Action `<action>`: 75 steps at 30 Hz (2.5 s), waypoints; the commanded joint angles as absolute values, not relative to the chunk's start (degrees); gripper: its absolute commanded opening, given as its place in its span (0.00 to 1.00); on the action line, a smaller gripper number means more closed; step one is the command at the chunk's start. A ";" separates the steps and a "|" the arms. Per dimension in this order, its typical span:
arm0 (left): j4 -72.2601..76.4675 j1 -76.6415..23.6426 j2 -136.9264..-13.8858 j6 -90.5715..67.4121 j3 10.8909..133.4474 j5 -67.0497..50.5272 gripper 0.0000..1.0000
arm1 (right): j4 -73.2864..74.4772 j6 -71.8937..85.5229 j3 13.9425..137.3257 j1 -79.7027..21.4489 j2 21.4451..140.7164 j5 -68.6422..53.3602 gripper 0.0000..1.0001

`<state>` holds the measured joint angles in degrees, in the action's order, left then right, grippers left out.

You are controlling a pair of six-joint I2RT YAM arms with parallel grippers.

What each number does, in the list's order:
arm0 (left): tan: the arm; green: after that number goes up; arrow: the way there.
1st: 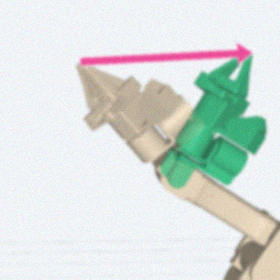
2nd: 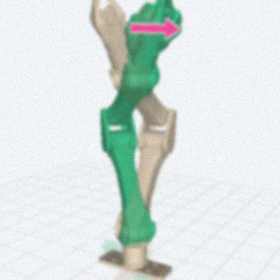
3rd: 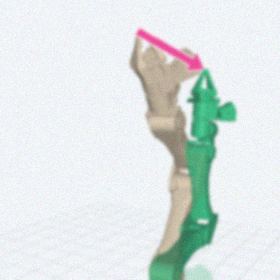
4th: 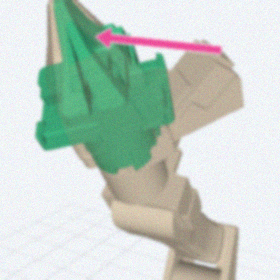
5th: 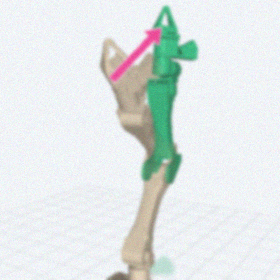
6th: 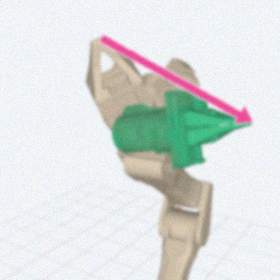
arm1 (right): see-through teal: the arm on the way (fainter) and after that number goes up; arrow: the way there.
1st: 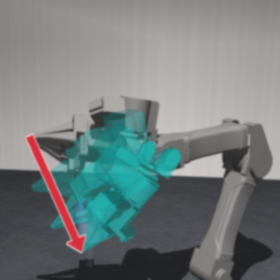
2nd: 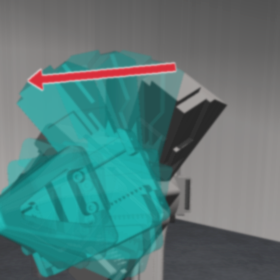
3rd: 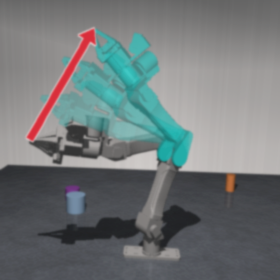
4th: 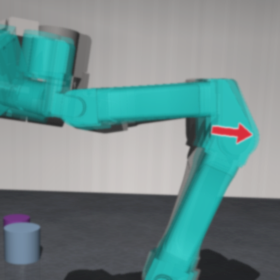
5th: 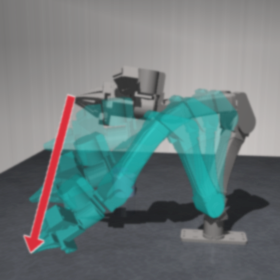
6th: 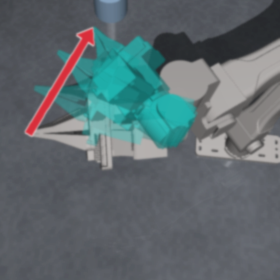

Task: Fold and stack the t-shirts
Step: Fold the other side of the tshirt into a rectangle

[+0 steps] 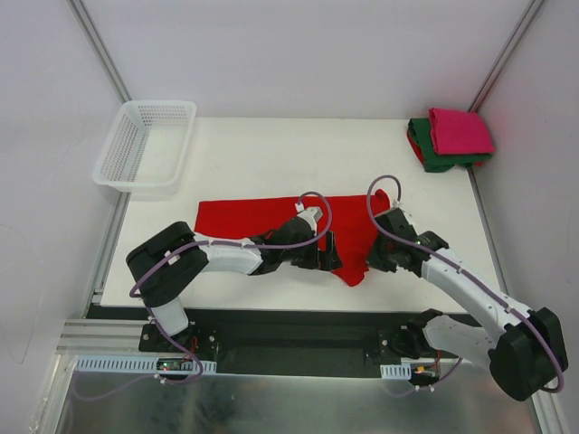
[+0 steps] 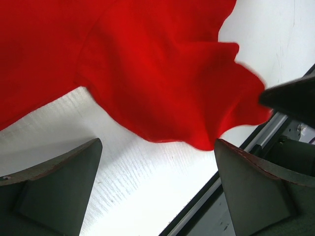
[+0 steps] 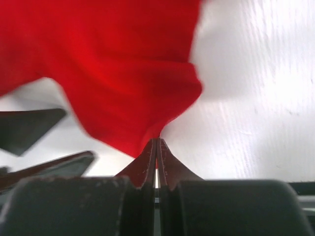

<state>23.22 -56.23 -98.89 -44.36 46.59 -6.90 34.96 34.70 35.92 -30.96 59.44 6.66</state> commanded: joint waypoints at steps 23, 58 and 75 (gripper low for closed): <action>13.45 -58.53 -89.47 -33.76 43.76 5.80 0.99 | 25.14 21.54 70.75 -26.55 94.47 3.35 0.01; 1.41 -65.66 -100.72 -5.02 66.44 32.96 0.93 | 24.08 18.54 78.75 -18.02 105.64 -7.21 0.01; 4.39 -65.22 -105.64 -1.23 69.34 27.25 0.72 | 23.73 18.19 77.43 -16.88 105.82 -7.82 0.01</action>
